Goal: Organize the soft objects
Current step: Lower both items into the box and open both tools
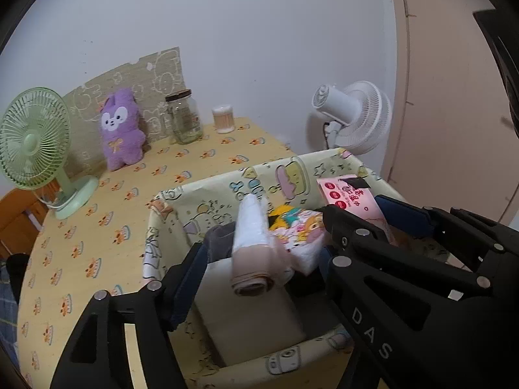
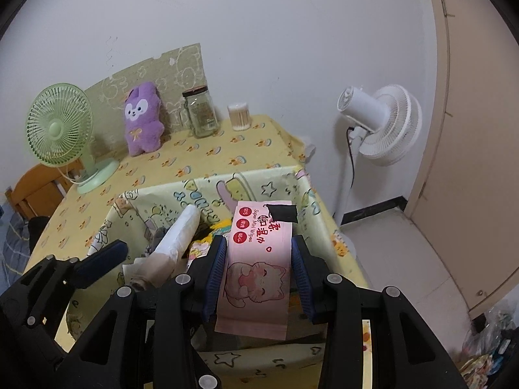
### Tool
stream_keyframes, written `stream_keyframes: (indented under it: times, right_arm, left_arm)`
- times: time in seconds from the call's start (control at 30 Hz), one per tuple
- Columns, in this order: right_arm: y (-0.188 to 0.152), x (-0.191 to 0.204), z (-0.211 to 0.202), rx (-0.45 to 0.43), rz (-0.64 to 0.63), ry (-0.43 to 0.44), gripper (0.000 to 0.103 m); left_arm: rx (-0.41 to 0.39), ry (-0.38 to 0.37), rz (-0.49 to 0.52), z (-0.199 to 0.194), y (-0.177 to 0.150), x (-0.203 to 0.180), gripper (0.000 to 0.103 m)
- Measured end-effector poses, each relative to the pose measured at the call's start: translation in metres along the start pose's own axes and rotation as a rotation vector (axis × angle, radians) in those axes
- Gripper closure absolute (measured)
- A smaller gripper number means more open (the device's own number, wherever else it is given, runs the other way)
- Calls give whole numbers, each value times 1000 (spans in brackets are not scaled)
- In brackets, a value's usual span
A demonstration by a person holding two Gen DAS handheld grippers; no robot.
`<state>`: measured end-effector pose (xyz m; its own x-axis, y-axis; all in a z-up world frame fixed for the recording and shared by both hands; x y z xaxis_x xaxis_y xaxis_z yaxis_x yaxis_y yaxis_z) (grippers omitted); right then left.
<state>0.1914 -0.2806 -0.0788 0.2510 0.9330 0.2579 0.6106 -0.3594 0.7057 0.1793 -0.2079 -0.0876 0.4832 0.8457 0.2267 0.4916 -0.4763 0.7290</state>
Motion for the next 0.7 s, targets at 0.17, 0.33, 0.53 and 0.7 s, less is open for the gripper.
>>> stream_keyframes:
  times: [0.17, 0.33, 0.53, 0.7]
  right_arm:
    - [-3, 1, -1, 0, 20, 11, 58]
    - [-4, 5, -9, -24, 8, 28, 31]
    - [-5, 10, -23, -51, 19, 27, 9]
    - [-8, 15, -33, -40, 22, 23, 8]
  left_arm:
    - [-2, 6, 3, -2, -1, 0, 27]
    - [-9, 0, -4, -6, -1, 2, 24]
    - [-33, -1, -4, -18, -1, 5, 18]
    - [-49, 0, -11, -29, -4, 10, 16]
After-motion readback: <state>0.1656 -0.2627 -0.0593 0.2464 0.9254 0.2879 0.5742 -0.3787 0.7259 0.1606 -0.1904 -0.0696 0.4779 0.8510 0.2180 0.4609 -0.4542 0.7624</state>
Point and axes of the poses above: each gripper's, at about its wrist camera, not at the fingertips, and z roughly the way its jaws point, x to its left, y to its top, the point moved 7 cm from there along z, roughly the way its jaws point, and after that the axes turned 11 degrees about z, right-handed, at the moved point
